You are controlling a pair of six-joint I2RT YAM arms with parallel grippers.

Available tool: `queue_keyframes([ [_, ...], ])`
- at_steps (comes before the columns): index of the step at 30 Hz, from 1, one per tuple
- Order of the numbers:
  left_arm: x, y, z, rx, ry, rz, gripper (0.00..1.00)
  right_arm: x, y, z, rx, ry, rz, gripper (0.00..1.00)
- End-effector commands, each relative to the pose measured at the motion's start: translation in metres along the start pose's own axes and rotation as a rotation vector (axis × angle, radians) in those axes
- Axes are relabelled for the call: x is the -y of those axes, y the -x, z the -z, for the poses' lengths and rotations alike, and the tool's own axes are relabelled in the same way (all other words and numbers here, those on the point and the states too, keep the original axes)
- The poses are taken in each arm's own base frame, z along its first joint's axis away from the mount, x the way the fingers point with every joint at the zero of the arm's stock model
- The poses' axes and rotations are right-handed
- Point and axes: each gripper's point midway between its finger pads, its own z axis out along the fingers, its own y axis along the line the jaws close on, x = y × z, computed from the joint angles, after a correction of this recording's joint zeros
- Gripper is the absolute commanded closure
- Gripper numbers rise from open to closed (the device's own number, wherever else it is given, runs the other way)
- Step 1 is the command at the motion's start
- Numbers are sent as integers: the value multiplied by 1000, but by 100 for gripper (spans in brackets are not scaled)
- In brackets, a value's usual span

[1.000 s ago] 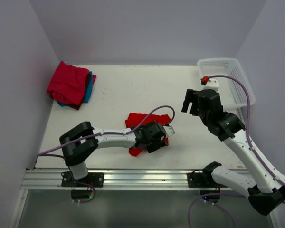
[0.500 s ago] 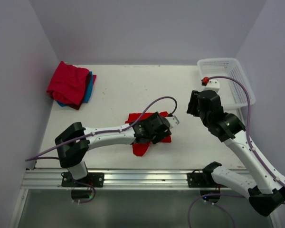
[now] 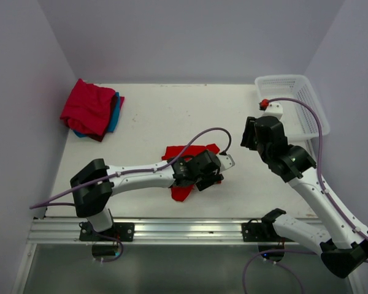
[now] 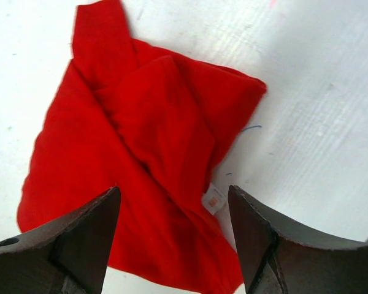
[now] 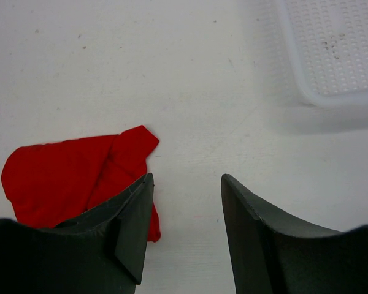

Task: Fold and stack the t-shirts
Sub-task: Flatten out the tshirt

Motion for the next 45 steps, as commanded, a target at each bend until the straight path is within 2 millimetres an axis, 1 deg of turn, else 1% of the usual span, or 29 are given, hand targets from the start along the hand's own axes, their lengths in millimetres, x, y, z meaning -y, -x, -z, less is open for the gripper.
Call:
queue_keyframes([
  [1,26,-4,0,-8,-137,-36,26,5,3,1,12,-24,-9,48],
  [2,34,-9,-3,-25,-182,-44,25,4,3,1,14,-24,-9,48],
  [6,44,-24,-14,-82,-211,-56,24,6,2,1,11,-33,-7,48],
  [7,44,-27,-17,-92,-202,-55,24,7,2,1,13,-33,-8,48],
  [8,40,-33,-22,-110,-169,-60,24,6,2,1,13,-32,-7,48],
  [12,25,-45,-34,-154,-69,-67,27,9,2,3,18,-41,-7,49],
  [13,22,-47,-36,-164,-51,-66,29,9,2,3,18,-41,-7,50],
  [15,17,-48,-38,-173,-12,-61,31,10,2,3,18,-43,-6,51],
  [16,15,-47,-38,-172,-2,-59,34,10,1,2,16,-43,-5,52],
  [18,11,-41,-35,-157,16,-49,36,10,0,2,13,-46,-3,53],
  [22,7,-32,-29,-143,24,-38,37,10,0,1,15,-46,-6,53],
  [26,8,-30,-26,-147,18,-43,37,9,-1,0,12,-46,-4,54],
  [28,7,-32,-26,-152,24,-43,39,10,-1,0,13,-45,-8,56],
  [29,6,-32,-26,-152,28,-45,41,10,-1,0,13,-45,-7,57],
  [30,5,-32,-26,-151,34,-45,47,10,-1,0,10,-47,-5,57],
  [31,4,-31,-26,-151,39,-45,66,10,-1,0,12,-47,-7,58],
  [32,2,-29,-25,-146,51,-44,76,10,-1,0,13,-49,-6,60],
  [33,0,-29,-25,-146,62,-45,100,10,-1,-1,12,-49,-7,60],
  [34,-4,-27,-25,-136,95,-14,100,9,-2,-1,9,-46,-8,61],
  [37,-11,-32,-27,-155,134,-15,100,9,-2,-1,10,-45,-9,63],
  [38,-19,-32,-26,-159,181,-12,100,9,-1,0,14,-47,-10,63],
  [39,-23,-31,-24,-159,209,2,100,10,-1,0,13,-52,-10,64],
  [40,-31,-24,-17,-137,244,20,100,12,-1,0,15,-60,-7,64],
  [41,-46,-18,-9,-115,327,47,100,14,-1,0,21,-69,-11,64],
  [42,-55,-13,-1,-95,376,64,100,15,-1,0,23,-74,-13,64],
  [43,-74,-1,18,-53,465,94,100,16,-2,-1,22,-80,-12,64],
  [44,-87,12,36,-4,510,133,100,18,-3,-1,22,-92,-12,64],
  [45,-96,16,46,14,553,146,100,18,-4,-2,21,-98,-13,64],
])
